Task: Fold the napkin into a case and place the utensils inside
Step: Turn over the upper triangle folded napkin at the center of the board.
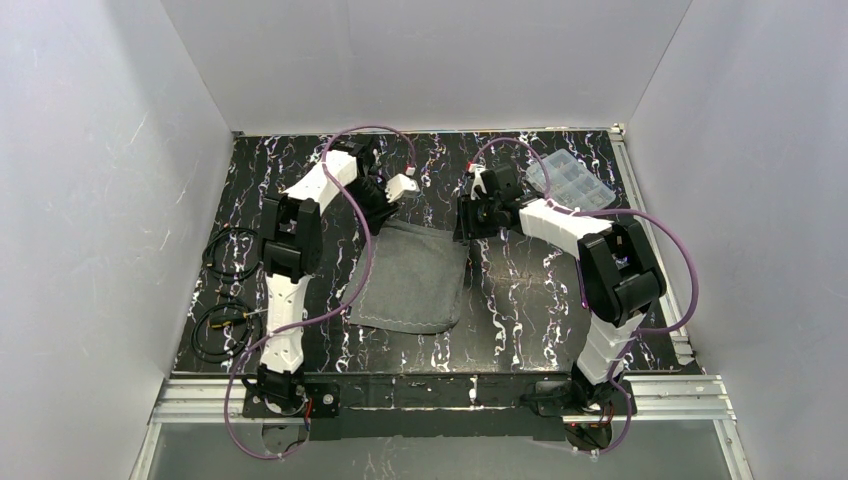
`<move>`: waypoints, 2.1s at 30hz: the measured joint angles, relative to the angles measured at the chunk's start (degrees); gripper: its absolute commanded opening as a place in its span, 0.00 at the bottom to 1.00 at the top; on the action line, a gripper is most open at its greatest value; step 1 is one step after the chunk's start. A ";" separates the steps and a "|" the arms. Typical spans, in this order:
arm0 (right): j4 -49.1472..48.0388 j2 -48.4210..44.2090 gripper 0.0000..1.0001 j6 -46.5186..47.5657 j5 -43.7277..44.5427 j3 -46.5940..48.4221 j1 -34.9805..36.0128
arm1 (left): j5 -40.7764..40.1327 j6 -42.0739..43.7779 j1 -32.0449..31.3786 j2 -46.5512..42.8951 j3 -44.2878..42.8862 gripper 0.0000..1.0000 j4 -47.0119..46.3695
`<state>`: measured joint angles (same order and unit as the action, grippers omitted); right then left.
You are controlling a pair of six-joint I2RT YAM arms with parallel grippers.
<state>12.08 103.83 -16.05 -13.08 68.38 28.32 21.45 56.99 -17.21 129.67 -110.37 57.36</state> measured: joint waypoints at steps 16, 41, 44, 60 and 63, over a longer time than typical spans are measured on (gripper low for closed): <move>1.03 0.02 0.42 -1.88 3.76 -1.09 1.33 | -0.24 -3.37 -0.26 1.07 2.01 0.00 -5.31; -2.95 0.46 0.01 -7.26 8.57 -5.05 1.44 | 1.53 -11.52 -0.55 1.07 -1.53 0.00 -7.28; -3.15 0.46 0.01 -7.08 8.61 -5.22 1.46 | 1.70 -12.33 -0.55 1.07 -2.99 0.00 -7.37; -3.10 0.83 0.06 -4.26 9.84 -5.22 1.68 | -1.60 -16.65 -2.12 9.42 -11.28 0.00 -9.40; -3.21 0.83 0.13 -4.07 10.14 -5.22 1.77 | -3.04 -17.64 -2.40 9.73 -12.39 0.08 -9.51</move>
<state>8.86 104.66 -20.12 -2.94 63.16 30.09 18.41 39.35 -19.62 139.39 -122.76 47.86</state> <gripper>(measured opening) 0.070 0.029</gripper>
